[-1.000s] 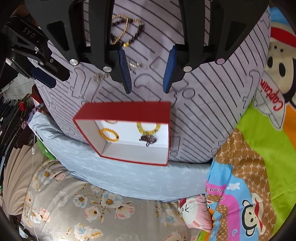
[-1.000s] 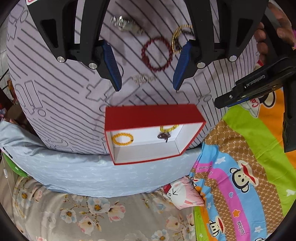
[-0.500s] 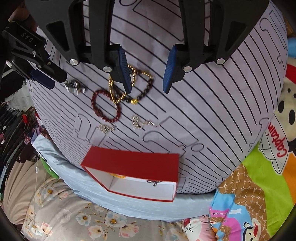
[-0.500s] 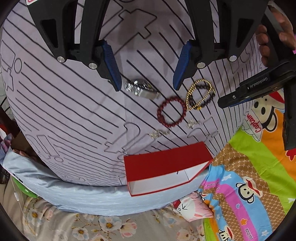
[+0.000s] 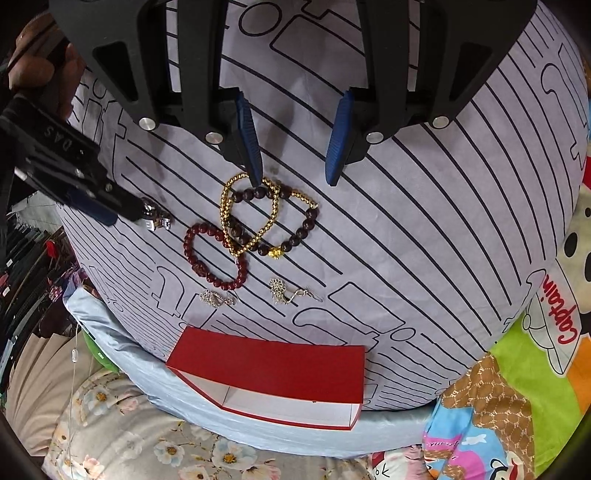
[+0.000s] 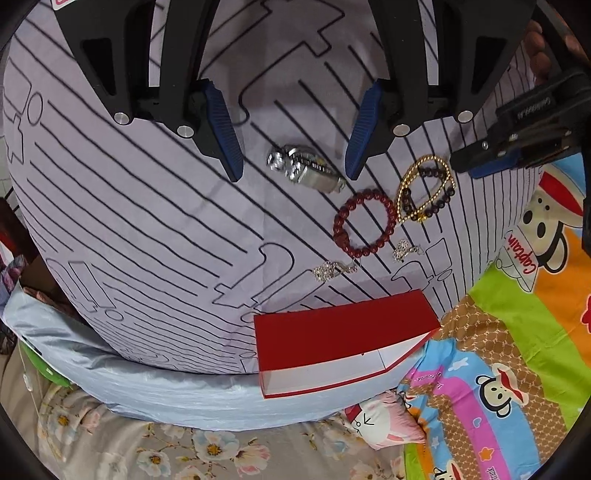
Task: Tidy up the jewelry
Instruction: 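Lower the right tool onto the silver watch and close it, then grasp the gold-and-dark bead bracelet with the left tool while the right tool holds the watch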
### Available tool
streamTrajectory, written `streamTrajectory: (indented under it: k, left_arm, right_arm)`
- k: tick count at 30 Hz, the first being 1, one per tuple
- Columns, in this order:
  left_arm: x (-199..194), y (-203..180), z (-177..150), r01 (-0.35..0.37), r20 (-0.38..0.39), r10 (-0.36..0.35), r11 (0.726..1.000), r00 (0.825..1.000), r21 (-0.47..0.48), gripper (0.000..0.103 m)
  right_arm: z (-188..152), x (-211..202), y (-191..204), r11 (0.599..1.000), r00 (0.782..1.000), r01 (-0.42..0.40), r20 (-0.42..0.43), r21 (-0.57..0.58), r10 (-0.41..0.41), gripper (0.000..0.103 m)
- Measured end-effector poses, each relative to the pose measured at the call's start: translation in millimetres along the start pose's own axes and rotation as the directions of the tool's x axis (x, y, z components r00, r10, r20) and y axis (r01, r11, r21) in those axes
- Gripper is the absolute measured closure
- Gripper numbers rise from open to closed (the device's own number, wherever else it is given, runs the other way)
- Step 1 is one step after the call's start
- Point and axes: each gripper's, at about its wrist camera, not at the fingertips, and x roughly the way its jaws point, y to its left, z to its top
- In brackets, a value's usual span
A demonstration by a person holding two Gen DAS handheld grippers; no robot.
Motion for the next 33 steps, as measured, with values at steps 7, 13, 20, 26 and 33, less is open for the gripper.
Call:
streamTrajectory:
  k: [7, 13, 20, 26, 33]
  left_arm:
    - [2, 0, 0, 0.006, -0.001, -0.006, 1.000, 1.000, 0.001, 0.069]
    - [2, 0, 0, 0.006, 0.001, -0.006, 1.000, 1.000, 0.002, 0.069]
    - [3, 0, 1, 0.005, 0.001, -0.005, 1.000, 1.000, 0.003, 0.069]
    - [3, 1, 2, 0.012, -0.002, -0.012, 1.000, 1.000, -0.009, 0.069]
    - [3, 1, 5, 0.023, -0.001, -0.023, 1.000, 1.000, -0.018, 0.069]
  right_arm:
    - [0, 16, 7, 0.998, 1.000, -0.009, -0.029, -0.060, 0.007, 0.048]
    - [-8, 8, 7, 0.998, 0.998, -0.025, -0.056, -0.055, 0.022, 0.076]
    - [-19, -1, 18, 0.996, 0.996, -0.061, -0.076, -0.066, 0.056, 0.075]
    - [-10, 9, 18, 0.998, 0.998, -0.036, -0.054, -0.047, 0.034, 0.073]
    - [-11, 10, 18, 0.999, 0.999, -0.014, -0.033, -0.051, 0.013, 0.080]
